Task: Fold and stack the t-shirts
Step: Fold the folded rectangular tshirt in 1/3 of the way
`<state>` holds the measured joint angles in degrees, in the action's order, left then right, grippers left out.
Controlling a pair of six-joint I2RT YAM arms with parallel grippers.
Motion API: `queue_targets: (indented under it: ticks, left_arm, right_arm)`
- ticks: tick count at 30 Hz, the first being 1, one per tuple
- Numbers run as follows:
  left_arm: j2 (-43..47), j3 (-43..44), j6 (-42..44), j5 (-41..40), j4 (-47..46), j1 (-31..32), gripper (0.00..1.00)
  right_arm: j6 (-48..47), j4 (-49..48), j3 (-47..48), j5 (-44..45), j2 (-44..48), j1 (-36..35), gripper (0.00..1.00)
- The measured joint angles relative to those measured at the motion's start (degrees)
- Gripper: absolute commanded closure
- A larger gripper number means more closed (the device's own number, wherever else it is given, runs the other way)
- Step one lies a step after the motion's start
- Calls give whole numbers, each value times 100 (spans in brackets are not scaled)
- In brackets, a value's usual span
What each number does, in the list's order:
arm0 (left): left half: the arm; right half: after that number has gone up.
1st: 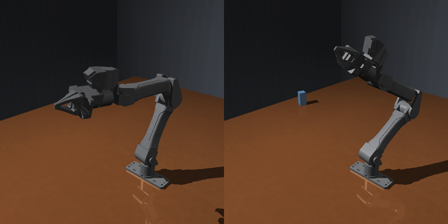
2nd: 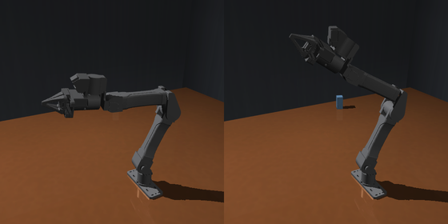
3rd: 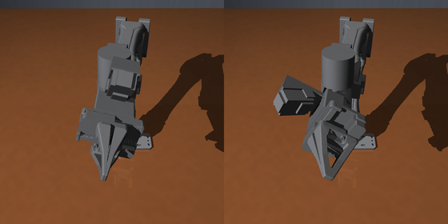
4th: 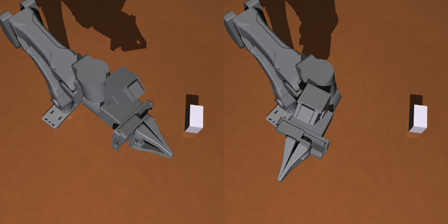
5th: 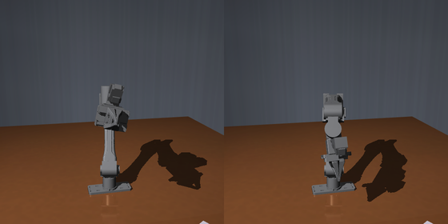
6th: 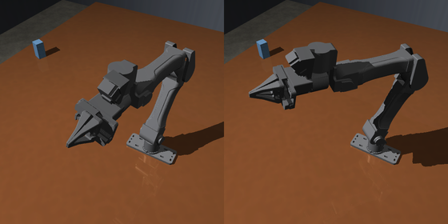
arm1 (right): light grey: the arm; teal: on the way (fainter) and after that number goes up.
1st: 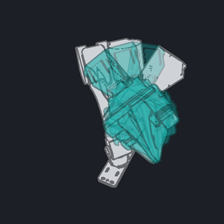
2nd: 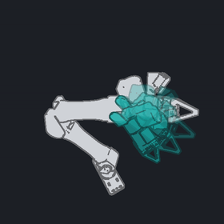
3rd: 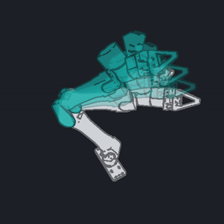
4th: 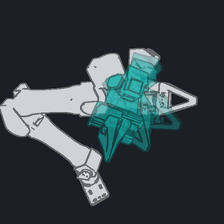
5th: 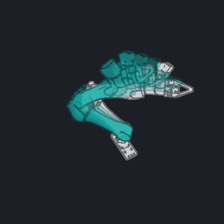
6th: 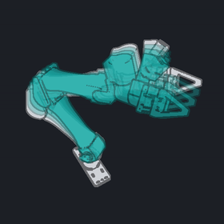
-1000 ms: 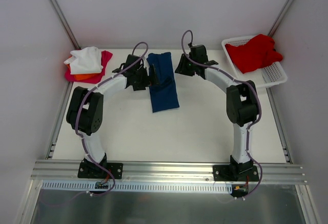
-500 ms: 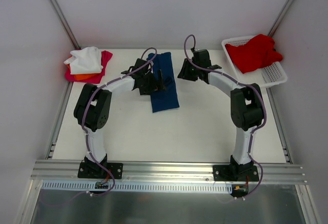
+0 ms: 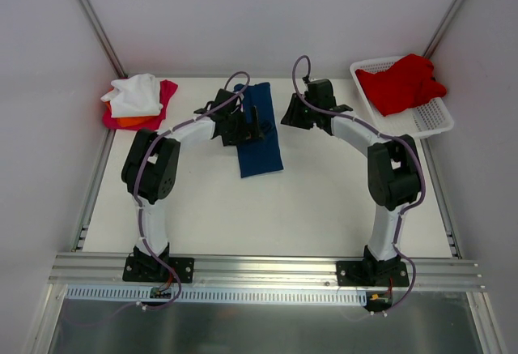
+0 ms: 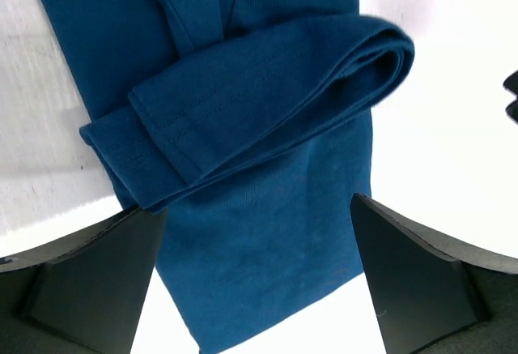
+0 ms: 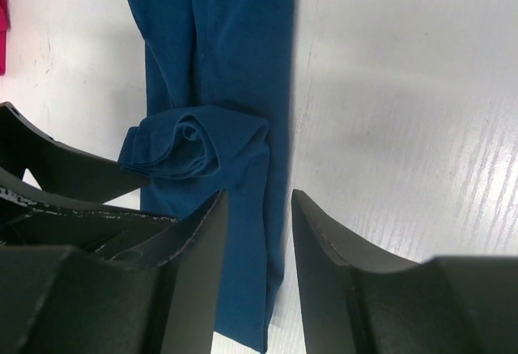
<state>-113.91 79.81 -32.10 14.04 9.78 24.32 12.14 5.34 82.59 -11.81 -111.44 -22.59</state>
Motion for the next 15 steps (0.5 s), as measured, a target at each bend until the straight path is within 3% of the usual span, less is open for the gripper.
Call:
queue_targets:
  ticks: [15]
  left_arm:
    - [-129,417,168,-205,4,-114,2]
  right_arm:
    - [7,-149,-238,-92,39,0,60]
